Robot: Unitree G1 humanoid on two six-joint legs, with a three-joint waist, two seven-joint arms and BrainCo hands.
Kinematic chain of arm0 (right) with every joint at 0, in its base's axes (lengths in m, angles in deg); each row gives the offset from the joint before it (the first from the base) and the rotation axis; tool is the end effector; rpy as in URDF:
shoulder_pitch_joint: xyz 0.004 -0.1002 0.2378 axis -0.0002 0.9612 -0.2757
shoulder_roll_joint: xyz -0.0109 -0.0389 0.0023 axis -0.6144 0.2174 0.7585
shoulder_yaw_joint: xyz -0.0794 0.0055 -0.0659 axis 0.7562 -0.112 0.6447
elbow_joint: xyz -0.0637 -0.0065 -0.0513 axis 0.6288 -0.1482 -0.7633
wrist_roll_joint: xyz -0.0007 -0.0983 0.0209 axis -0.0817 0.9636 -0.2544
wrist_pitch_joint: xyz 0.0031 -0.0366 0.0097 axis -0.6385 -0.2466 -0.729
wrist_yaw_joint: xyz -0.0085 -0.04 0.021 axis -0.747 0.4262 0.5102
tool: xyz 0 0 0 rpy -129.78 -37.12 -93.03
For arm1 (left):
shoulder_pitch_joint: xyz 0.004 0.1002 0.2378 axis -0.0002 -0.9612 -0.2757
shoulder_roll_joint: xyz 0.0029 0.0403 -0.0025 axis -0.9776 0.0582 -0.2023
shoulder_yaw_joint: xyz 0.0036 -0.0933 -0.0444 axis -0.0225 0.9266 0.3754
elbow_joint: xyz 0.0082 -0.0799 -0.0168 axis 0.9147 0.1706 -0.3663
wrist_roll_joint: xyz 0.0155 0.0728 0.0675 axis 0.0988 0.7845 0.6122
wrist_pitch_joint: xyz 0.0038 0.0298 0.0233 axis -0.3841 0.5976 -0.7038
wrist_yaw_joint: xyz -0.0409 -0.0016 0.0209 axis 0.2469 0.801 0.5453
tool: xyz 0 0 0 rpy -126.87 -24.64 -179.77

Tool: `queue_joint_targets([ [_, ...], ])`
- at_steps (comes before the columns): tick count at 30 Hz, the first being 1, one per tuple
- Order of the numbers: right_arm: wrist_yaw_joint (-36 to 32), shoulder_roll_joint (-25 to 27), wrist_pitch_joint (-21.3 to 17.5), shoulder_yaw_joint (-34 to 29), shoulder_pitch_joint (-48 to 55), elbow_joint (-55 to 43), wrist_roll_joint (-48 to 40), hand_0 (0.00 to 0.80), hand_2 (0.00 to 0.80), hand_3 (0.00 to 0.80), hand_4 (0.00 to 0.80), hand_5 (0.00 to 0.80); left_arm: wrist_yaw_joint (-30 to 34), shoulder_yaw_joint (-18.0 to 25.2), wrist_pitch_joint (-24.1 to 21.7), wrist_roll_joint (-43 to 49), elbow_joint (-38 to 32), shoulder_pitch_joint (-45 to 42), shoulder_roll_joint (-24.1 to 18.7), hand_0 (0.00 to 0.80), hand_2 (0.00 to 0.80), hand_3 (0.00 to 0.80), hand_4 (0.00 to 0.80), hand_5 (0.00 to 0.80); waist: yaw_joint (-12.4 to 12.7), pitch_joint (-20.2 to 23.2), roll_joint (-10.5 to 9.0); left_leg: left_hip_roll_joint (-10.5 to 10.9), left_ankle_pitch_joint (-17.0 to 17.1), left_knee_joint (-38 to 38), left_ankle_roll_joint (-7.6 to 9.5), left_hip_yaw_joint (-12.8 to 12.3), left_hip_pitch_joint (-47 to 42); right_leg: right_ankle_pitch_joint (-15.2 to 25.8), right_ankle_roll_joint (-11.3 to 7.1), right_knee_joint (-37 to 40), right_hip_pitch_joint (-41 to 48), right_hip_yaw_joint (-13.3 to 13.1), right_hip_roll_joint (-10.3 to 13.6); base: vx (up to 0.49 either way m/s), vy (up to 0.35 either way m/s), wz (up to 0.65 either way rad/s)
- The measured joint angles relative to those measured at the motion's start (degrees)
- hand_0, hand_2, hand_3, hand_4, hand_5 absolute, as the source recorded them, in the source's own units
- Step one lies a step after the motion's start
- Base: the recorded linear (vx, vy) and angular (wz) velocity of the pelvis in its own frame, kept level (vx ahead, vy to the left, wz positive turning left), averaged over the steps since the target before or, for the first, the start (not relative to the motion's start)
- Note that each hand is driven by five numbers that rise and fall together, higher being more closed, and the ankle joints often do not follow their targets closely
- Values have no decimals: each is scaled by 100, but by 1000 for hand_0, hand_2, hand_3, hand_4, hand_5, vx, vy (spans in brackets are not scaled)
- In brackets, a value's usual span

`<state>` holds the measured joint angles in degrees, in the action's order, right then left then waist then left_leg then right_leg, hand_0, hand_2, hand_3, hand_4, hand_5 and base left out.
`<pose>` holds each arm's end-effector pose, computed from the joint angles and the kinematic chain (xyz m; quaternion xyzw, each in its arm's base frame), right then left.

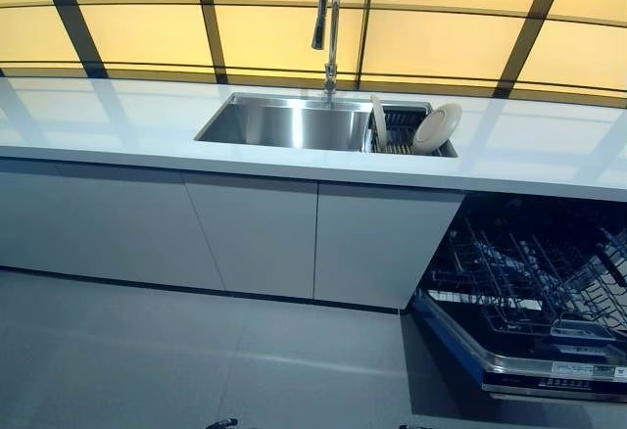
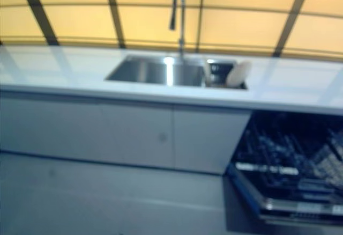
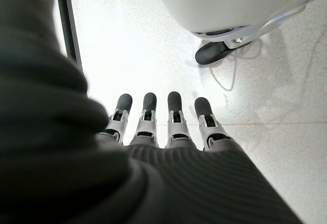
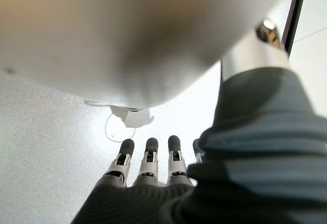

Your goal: Take plates into dishwasher

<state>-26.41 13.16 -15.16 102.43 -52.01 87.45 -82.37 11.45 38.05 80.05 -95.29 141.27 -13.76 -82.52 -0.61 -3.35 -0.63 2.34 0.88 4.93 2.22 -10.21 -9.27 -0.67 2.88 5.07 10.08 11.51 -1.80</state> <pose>0.0729 -0.2064 -0.1185 -0.0735 0.6119 0.1297 0.7767 0.0651 0.2202 -0.1167 0.0973 0.5858 -0.0727 0.8013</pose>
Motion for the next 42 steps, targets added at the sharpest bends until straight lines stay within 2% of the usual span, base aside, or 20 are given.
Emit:
queue_joint_targets([
  [15, -1, 3, -8, -1, 0, 1, 2, 0, 0, 0, 0, 0, -53, 0, 0, 1, 4, 0, 4, 0, 0, 0, 0, 0, 0, 1, 3, 0, 0, -4, 0, 0, 0, 0, 1, 0, 0, 1, 0, 0, 0, 0],
  [20, -191, 41, -327, 19, 22, -151, -205, 0, 0, 0, 0, 0, -62, 0, 30, 6, 0, -5, 4, 0, 0, 0, 0, 0, 5, 11, -14, 1, 1, 5, 0, 10, 1, 0, 0, -1, 5, 11, 0, 0, 0, 0],
  [23, -582, 317, -289, 50, 237, -2028, -982, 0, 0, 0, 0, 0, -98, 6, 147, 8, -209, -48, -8, 0, 0, 0, 0, 0, -14, 1, 1, 0, 3, 20, 3, 9, 8, 0, 0, 1, -5, 10, -2, -28, -22, 0],
  [25, -682, 447, -126, 34, 311, -3109, -1496, 0, 0, 0, 0, 0, -119, 19, 161, 8, -430, -142, -9, 0, 0, 0, 0, 0, -19, -1, 0, 0, 3, 22, 2, 7, 13, 0, 0, 2, -13, 9, -4, -19, -3, 0],
  [26, -797, 515, -106, -8, 323, -4039, -2099, 0, 0, 0, 0, 0, -133, 28, 177, 4, -600, -220, -7, 0, 0, 0, 0, 0, -41, -2, -11, 0, 3, 21, 0, 1, 18, 1, 0, 1, -21, 5, -6, -51, -2, -1],
  [29, -1139, 599, -293, -65, 312, -5505, -3265, 0, 0, 0, 0, 0, -187, 39, 172, 1, -641, -287, -12, 0, 0, 0, 0, 0, -40, 10, -49, 2, 3, 20, 0, -8, 82, 2, -3, -2, -84, 3, -4, -29, 5, 0],
  [31, -1350, 557, -452, -181, 233, -6159, -4023, 0, 0, 0, 0, 0, -217, 40, 168, 2, -631, -319, -22, 0, 0, 0, 0, 0, -41, 10, -80, 4, 9, 13, 5, -22, 122, 9, -10, -3, -128, -7, -1, -2, 5, -2],
  [33, -1615, 381, -445, -467, 94, -6707, -5370, 0, 0, 0, 0, 0, -242, 40, 136, 2, -612, -355, -34, 0, 0, 0, 0, 0, -28, 11, -93, 10, 16, 0, 7, -30, 119, 11, -12, -5, -124, -8, 8, 0, 0, 0],
  [38, -1723, -360, -82, -831, -814, -7465, -8319, 0, 0, 0, 0, 0, -302, 44, 62, 8, -459, -295, -5, 0, 0, 0, 0, 0, -23, 6, -91, 8, 16, 0, 5, -46, 123, 10, -20, -4, -133, -16, 7, 0, 0, 0],
  [42, -1455, -630, 0, -730, -1082, -7796, -9555, 0, 0, 0, 0, 0, -357, 6, -38, 7, -289, -264, 36, 0, 0, 0, 0, 0, 6, 36, -45, 14, 18, -3, 7, -27, 191, 11, -20, -11, -191, 3, 12, -2, 6, 2],
])
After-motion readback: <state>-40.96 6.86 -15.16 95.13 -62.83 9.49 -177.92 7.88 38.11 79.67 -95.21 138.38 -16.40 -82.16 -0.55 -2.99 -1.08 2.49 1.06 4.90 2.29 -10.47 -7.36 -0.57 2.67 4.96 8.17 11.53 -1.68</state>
